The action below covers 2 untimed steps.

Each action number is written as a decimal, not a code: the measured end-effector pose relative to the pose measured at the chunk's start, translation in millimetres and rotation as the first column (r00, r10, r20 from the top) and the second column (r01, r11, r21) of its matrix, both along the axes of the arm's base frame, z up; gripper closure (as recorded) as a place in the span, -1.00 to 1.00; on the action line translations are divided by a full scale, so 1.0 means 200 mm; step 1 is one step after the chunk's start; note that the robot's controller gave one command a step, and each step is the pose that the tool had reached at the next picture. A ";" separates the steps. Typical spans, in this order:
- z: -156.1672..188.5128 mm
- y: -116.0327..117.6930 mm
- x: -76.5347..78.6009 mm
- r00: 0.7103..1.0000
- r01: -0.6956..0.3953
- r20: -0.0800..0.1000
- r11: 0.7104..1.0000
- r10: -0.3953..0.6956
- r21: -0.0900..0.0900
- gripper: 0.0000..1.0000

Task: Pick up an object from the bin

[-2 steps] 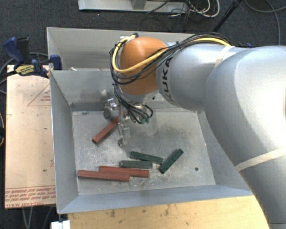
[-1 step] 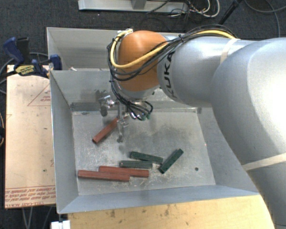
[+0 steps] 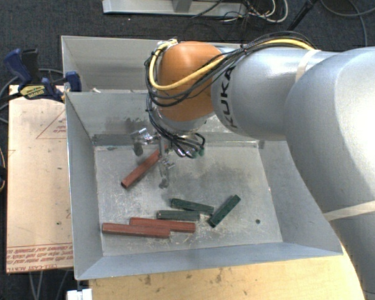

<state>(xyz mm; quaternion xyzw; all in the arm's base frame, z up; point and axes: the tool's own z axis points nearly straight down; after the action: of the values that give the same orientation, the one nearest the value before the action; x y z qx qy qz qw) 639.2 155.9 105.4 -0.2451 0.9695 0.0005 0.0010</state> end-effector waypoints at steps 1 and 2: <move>-0.18 0.01 -0.01 0.995 -0.097 -0.002 0.995 0.097 0.000 -1.00; -0.18 0.02 0.00 0.996 -0.095 0.000 0.996 0.095 0.001 -1.00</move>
Offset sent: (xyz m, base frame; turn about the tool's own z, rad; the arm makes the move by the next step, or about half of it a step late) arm -0.0009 0.0020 -0.0354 -0.0993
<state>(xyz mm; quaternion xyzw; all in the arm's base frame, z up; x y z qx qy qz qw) 638.7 159.4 69.5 -0.2907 0.9568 0.0009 0.0011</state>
